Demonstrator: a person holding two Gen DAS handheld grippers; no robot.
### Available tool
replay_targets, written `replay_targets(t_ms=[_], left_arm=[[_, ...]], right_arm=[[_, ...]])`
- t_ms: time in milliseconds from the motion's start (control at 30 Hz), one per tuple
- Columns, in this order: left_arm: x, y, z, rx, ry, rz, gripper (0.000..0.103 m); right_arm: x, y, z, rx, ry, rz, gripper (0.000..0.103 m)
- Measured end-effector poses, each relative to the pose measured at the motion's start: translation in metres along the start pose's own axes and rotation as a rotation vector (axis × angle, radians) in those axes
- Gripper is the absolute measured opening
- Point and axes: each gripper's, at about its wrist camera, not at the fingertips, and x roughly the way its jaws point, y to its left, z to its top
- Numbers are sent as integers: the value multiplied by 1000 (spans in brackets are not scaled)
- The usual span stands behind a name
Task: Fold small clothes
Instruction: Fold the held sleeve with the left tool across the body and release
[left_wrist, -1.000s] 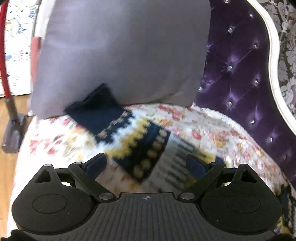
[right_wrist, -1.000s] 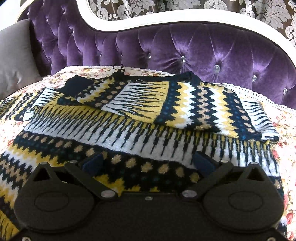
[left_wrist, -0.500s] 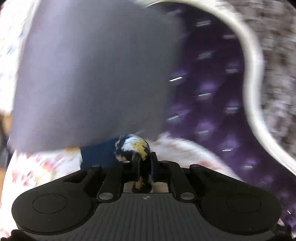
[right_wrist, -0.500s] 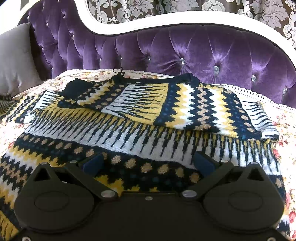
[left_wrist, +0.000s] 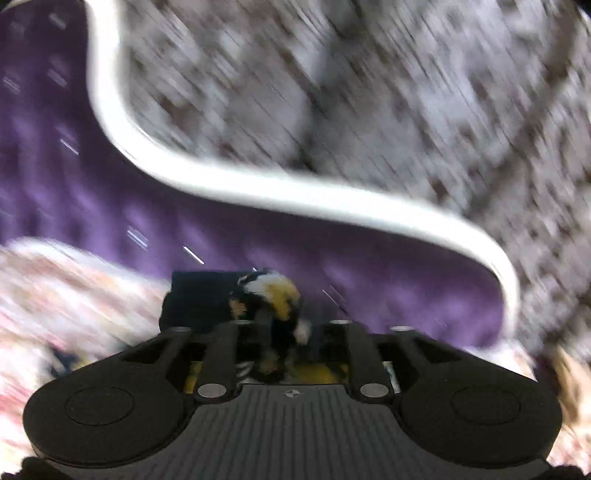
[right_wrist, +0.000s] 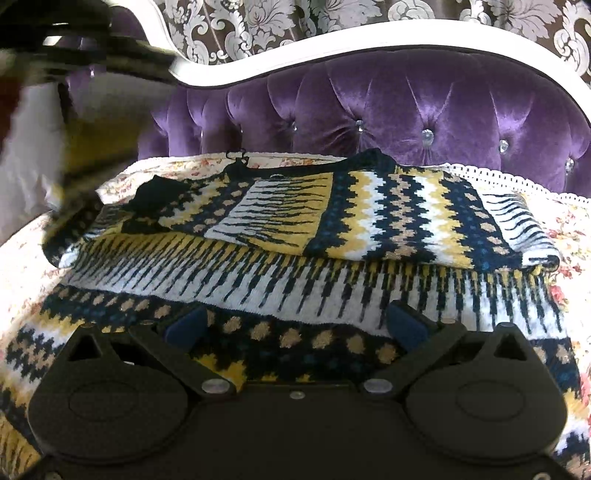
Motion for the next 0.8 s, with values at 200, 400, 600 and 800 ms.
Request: replay_targets(t_ms=[200, 400, 600, 800], left_arm=[[-10, -35, -18, 95, 9, -124, 77], [-66, -12, -23, 196, -90, -26, 84], [-79, 44, -79, 217, 46, 152, 87], [-72, 89, -115, 157, 138, 222, 87]], right_arm=[[-2, -6, 0, 37, -15, 28, 103], [-2, -11, 0, 63, -21, 47, 103], [-3, -11, 1, 72, -20, 51, 103], [-2, -7, 5, 55, 11, 41, 103]])
